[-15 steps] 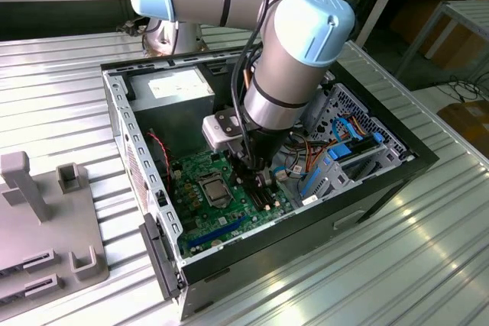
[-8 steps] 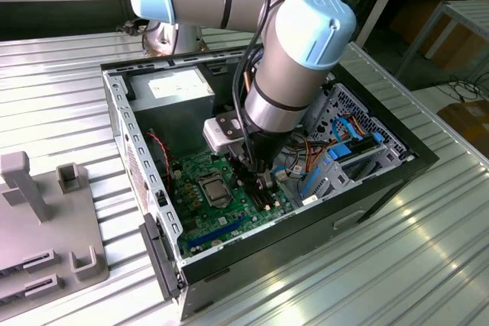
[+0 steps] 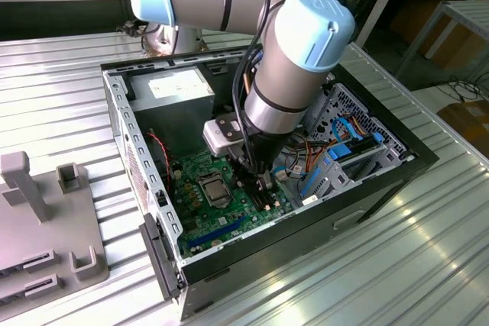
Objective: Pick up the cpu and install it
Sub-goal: 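Install the first cpu locking lever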
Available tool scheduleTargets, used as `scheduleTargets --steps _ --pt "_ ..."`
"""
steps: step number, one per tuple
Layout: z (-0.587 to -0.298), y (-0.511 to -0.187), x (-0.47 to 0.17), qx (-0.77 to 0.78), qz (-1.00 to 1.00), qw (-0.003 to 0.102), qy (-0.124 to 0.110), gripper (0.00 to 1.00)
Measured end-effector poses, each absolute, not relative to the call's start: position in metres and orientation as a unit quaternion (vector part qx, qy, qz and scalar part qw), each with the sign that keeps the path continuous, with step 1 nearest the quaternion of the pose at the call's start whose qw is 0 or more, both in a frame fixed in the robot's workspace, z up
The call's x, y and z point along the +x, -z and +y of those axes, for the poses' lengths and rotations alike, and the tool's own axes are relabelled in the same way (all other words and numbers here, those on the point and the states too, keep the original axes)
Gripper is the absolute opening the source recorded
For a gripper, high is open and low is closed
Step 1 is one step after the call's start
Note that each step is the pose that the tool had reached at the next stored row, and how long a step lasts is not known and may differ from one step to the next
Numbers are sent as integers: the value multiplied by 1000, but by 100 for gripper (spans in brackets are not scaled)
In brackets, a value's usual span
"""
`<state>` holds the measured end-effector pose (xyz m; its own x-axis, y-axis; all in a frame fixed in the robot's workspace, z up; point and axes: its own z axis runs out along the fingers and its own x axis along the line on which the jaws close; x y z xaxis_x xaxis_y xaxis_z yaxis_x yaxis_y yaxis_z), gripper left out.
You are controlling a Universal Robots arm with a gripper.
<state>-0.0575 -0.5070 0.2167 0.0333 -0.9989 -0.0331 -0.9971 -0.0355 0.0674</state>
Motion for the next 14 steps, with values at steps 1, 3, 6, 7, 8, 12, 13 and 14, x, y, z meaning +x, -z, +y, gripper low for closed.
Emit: scheduleTargets --steps 1,3,6,7,8,12,13,14 --pt "-507 -216 -57 719 -694 13 35 11" --pt "-507 -216 -57 719 -694 13 35 11" --pt "-507 -214 -57 719 -694 13 35 11" --pt "-508 -209 -57 720 -693 13 35 11" --pt "-509 -205 -57 721 -692 14 34 11" --pt "-512 -203 -54 722 -691 15 34 11" --pt "-512 -202 -54 722 -691 15 34 11" --pt "-512 -202 -54 722 -691 15 34 11"
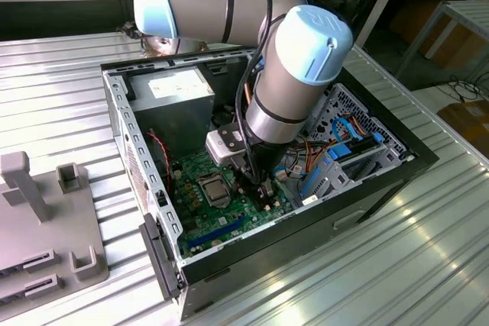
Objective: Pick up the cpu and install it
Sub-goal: 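Install the first cpu locking lever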
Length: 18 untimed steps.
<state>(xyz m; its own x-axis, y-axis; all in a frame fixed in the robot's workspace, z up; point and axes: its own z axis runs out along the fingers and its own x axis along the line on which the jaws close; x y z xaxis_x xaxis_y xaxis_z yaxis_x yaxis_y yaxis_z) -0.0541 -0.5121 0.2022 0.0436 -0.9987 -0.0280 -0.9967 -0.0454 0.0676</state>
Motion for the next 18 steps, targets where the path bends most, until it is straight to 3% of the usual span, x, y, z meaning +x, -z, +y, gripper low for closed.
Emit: scheduleTargets --steps 18 --pt "-512 -198 -51 723 -690 17 32 11"
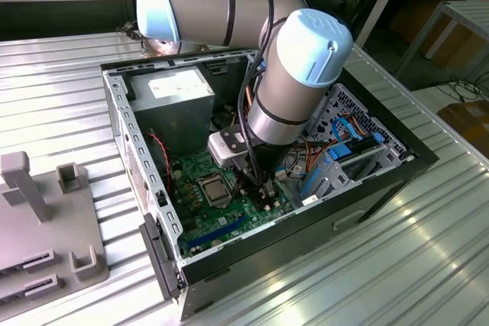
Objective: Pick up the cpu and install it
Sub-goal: 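Install the first cpu locking lever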
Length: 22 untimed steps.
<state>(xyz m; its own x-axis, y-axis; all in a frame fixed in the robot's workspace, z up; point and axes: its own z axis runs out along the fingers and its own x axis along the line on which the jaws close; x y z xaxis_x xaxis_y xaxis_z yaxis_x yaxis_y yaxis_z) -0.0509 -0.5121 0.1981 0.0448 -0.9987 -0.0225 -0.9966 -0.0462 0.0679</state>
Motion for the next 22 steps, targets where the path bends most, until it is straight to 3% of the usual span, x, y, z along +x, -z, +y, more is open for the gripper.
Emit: scheduleTargets --steps 22 --pt "-501 -213 -72 723 -690 11 25 11"
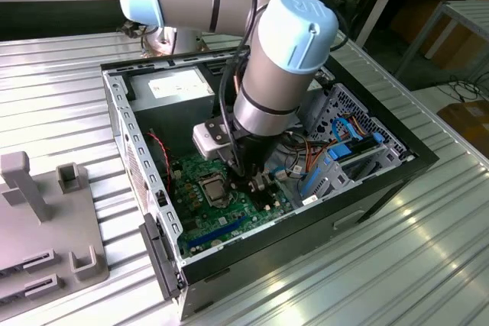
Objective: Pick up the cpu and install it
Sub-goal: 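Install the first cpu locking lever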
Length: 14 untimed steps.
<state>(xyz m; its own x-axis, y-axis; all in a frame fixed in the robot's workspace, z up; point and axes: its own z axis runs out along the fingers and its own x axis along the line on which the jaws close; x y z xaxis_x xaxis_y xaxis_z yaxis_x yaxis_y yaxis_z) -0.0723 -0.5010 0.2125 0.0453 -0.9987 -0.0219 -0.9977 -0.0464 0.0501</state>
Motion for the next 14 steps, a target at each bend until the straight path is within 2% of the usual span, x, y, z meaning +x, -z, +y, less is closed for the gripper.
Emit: scheduleTargets --steps 14 --pt "-496 -212 -90 723 -690 10 25 11"
